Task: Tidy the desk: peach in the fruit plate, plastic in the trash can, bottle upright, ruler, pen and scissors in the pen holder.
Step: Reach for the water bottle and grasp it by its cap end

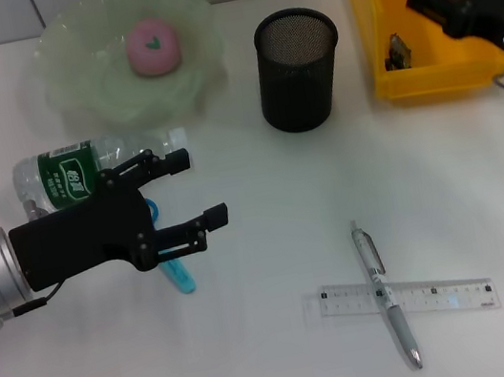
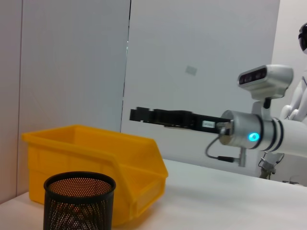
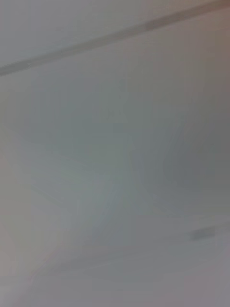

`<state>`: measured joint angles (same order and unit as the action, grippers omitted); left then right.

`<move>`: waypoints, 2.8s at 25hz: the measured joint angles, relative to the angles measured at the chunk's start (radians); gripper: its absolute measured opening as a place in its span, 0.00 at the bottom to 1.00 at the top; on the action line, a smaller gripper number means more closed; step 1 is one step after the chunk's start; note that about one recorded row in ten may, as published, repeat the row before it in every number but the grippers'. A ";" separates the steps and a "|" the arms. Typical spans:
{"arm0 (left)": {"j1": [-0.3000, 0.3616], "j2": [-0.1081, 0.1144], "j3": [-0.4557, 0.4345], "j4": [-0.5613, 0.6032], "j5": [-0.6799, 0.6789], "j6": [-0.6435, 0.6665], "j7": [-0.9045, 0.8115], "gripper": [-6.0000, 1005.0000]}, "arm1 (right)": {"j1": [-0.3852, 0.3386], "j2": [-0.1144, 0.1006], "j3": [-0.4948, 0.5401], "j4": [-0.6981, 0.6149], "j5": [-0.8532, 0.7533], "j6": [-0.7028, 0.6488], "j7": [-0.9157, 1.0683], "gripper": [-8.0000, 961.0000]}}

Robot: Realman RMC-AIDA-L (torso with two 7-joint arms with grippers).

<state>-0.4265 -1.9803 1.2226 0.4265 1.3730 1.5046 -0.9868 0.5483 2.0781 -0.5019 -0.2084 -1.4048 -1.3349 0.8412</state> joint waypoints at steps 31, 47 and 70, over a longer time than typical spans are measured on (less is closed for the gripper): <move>0.002 -0.002 0.000 -0.002 0.001 -0.004 -0.007 0.86 | -0.056 -0.044 -0.151 -0.140 -0.525 -0.232 0.115 0.71; -0.001 -0.003 0.000 -0.003 0.001 -0.007 -0.008 0.86 | -0.057 -0.038 -0.164 -0.141 -0.555 -0.198 0.110 0.71; -0.095 0.002 -0.041 0.193 0.199 -0.095 -0.238 0.86 | -0.056 -0.038 -0.164 -0.141 -0.556 -0.184 0.110 0.71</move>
<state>-0.5211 -1.9780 1.1813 0.6195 1.5718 1.4098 -1.2250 0.4924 2.0402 -0.6657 -0.3490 -1.9605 -1.5184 0.9509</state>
